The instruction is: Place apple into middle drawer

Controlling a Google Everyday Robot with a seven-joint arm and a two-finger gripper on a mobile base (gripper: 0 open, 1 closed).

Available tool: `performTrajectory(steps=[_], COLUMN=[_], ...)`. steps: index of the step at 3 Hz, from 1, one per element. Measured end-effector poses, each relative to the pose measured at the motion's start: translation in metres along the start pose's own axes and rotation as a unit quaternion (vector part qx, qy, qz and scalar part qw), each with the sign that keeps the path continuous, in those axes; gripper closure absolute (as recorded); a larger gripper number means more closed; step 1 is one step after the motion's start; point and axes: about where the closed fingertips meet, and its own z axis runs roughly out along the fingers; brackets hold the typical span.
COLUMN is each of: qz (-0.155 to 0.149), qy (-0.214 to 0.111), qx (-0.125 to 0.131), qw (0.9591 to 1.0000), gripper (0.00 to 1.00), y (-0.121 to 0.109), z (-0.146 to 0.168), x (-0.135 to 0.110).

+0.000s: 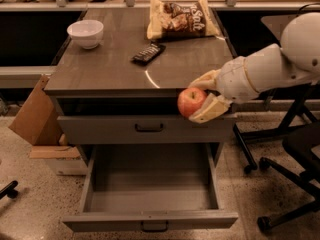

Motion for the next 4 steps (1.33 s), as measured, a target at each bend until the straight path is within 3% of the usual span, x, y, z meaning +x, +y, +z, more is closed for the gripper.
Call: performTrajectory(steps=[2, 4], qz=[0.015, 0.089], qy=[0.007, 0.0], qx=[-0.007, -0.02], qw=[0.9998, 0.9958], gripper=[1.0, 1.0], y=[0.008, 0.057], z=[0.012, 0.051], x=[0.009, 0.035])
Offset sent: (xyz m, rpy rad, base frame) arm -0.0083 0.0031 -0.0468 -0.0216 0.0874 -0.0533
